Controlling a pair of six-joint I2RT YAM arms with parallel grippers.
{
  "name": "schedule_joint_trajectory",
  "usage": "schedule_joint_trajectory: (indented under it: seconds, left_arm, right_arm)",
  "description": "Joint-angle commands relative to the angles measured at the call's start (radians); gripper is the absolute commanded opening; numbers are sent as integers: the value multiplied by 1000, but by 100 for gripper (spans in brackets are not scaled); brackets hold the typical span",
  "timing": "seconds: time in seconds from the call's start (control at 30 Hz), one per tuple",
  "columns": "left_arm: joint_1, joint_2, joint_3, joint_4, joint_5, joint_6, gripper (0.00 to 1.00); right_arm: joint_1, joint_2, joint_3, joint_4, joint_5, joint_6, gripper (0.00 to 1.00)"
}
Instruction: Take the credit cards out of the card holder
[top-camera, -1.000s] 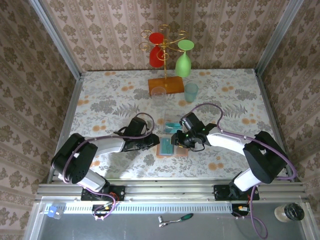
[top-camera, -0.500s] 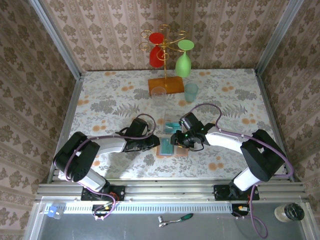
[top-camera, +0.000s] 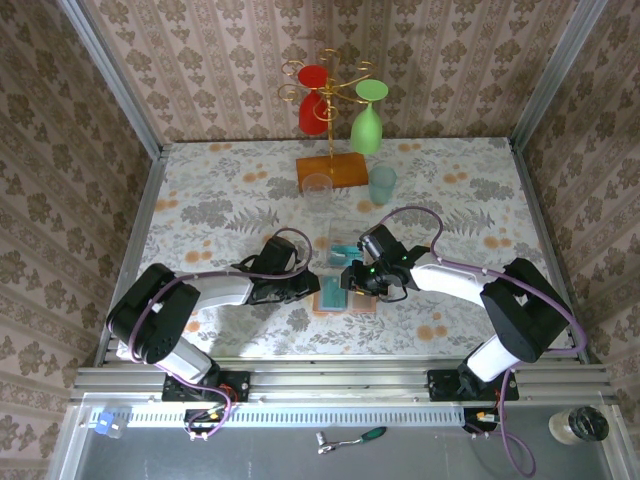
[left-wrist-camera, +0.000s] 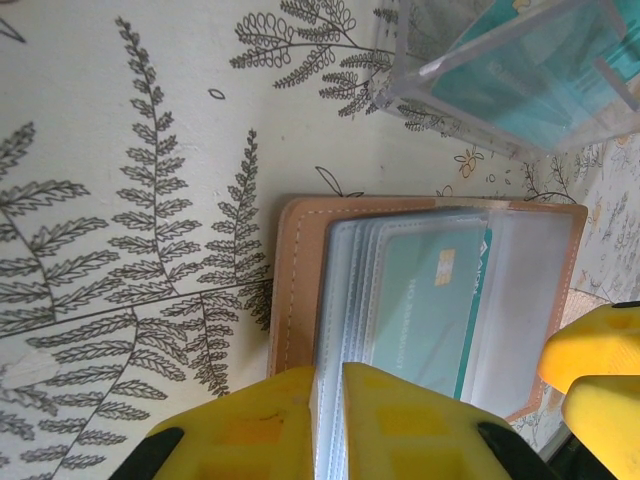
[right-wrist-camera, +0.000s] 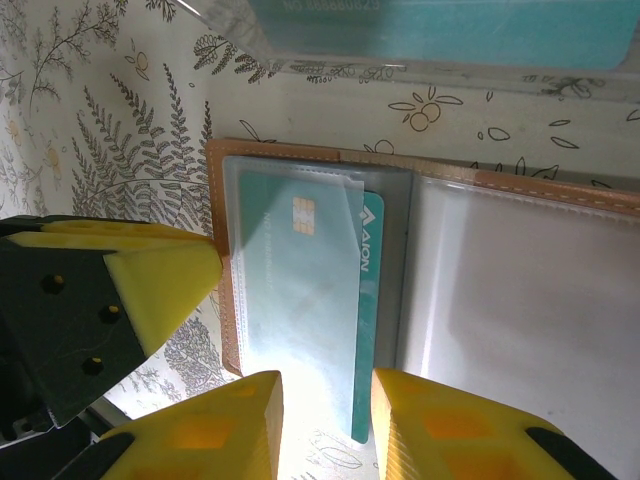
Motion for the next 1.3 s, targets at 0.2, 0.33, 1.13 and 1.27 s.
schedule_joint_trajectory:
  seconds: [0.2,0.33,1.13,1.27]
  left_arm:
    - [-11,4,-5,-3,-19,-16,11]
    - [-11,4,-9,-5,-21,-16,8]
    - [-14,2,-11,-42,-42,-18,7]
    - [-13,2,-11,-41,-41,-18,7]
  right_arm:
    - [7,19,24,12,-25,0,29]
    - [7,24,25,15,-30,1,29]
    - [21,80,33,62,-68,14,29]
    - [23,86,34,67,-73,14,29]
